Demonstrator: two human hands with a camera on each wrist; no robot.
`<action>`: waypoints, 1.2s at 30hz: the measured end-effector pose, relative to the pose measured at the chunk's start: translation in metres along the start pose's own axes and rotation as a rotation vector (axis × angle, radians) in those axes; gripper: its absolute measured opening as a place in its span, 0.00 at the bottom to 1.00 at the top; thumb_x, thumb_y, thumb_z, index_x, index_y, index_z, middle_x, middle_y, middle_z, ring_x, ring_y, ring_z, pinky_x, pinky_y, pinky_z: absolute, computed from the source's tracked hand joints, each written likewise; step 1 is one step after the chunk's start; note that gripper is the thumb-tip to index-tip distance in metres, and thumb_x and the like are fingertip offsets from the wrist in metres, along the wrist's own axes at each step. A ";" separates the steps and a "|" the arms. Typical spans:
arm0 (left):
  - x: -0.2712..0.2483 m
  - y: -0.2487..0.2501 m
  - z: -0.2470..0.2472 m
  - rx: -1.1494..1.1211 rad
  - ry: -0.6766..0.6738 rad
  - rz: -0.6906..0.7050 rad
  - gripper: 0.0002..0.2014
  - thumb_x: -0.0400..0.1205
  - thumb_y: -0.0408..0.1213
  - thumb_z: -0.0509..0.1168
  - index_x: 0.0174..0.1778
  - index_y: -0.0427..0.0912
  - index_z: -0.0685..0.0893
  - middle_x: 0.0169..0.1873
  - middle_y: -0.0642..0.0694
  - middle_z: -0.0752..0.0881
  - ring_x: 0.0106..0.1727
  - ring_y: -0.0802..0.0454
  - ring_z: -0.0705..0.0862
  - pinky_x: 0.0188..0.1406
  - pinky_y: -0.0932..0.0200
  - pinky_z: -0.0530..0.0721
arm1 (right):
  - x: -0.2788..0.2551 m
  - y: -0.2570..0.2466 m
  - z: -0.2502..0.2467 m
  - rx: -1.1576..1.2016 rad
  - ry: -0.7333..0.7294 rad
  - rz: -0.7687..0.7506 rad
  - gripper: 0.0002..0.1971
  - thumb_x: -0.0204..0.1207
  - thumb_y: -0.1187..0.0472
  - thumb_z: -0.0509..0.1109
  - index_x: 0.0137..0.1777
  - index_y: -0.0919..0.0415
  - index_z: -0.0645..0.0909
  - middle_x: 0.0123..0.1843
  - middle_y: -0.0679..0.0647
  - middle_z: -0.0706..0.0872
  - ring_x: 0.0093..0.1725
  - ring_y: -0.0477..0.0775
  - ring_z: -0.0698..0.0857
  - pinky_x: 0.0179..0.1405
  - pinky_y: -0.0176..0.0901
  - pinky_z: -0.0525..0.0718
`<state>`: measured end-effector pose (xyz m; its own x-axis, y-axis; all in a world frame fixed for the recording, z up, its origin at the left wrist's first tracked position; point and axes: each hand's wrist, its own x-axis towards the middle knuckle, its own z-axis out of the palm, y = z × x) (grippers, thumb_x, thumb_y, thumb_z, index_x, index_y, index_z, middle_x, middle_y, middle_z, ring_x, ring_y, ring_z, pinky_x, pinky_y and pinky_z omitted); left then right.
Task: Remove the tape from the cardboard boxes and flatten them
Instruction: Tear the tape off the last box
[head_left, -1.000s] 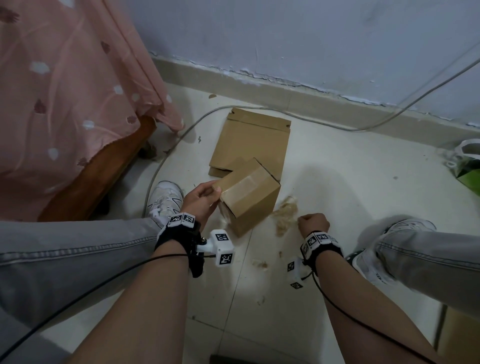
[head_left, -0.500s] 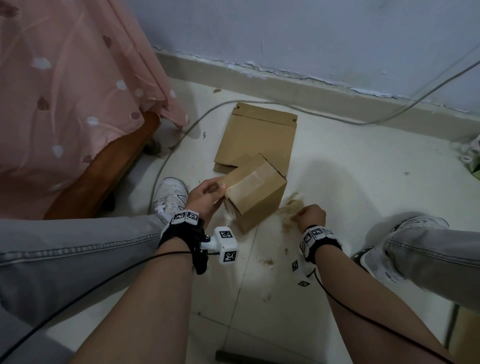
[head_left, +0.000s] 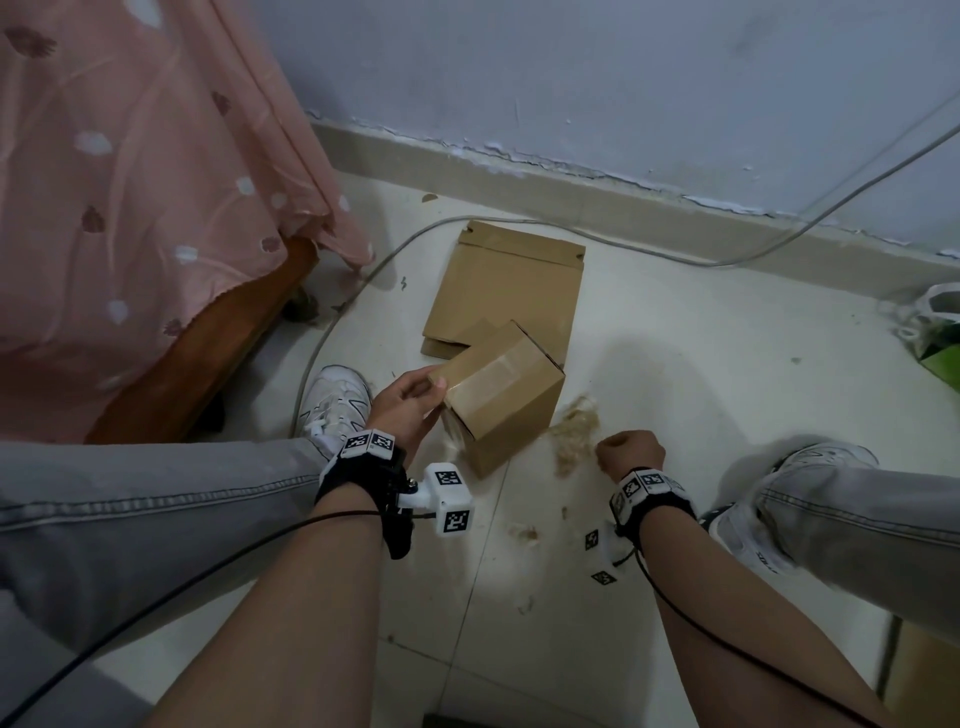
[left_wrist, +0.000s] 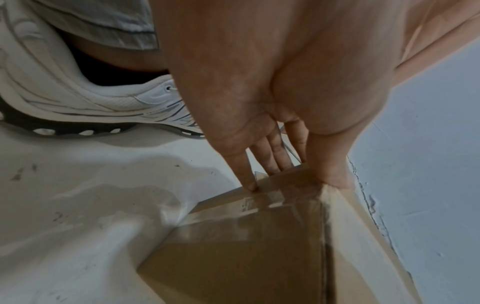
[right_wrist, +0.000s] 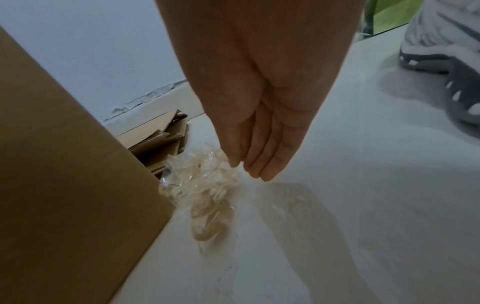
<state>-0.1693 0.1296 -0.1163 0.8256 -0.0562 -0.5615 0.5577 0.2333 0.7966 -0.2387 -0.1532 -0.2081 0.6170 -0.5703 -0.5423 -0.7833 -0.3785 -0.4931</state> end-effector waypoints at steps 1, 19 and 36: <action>0.000 0.000 0.000 0.000 0.001 0.000 0.12 0.84 0.29 0.67 0.63 0.38 0.85 0.47 0.47 0.90 0.47 0.56 0.88 0.39 0.68 0.86 | 0.000 0.002 -0.001 0.003 0.011 0.017 0.08 0.75 0.62 0.74 0.46 0.66 0.92 0.45 0.63 0.92 0.52 0.63 0.89 0.55 0.44 0.86; -0.001 0.000 0.002 0.000 0.009 -0.006 0.11 0.84 0.30 0.67 0.61 0.39 0.85 0.46 0.50 0.90 0.44 0.60 0.88 0.42 0.68 0.85 | -0.006 -0.012 0.006 0.039 -0.003 -0.139 0.05 0.71 0.67 0.74 0.43 0.62 0.91 0.40 0.61 0.92 0.46 0.61 0.90 0.54 0.50 0.88; -0.001 0.000 0.000 -0.008 0.002 -0.013 0.11 0.83 0.30 0.68 0.61 0.38 0.84 0.47 0.49 0.90 0.43 0.62 0.89 0.45 0.66 0.86 | 0.011 -0.008 0.016 -0.143 -0.070 0.089 0.17 0.72 0.55 0.76 0.37 0.72 0.89 0.29 0.60 0.87 0.30 0.58 0.84 0.36 0.42 0.86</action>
<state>-0.1705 0.1294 -0.1160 0.8178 -0.0573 -0.5726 0.5680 0.2403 0.7872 -0.2246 -0.1444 -0.2210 0.5445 -0.5559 -0.6281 -0.8349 -0.4311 -0.3422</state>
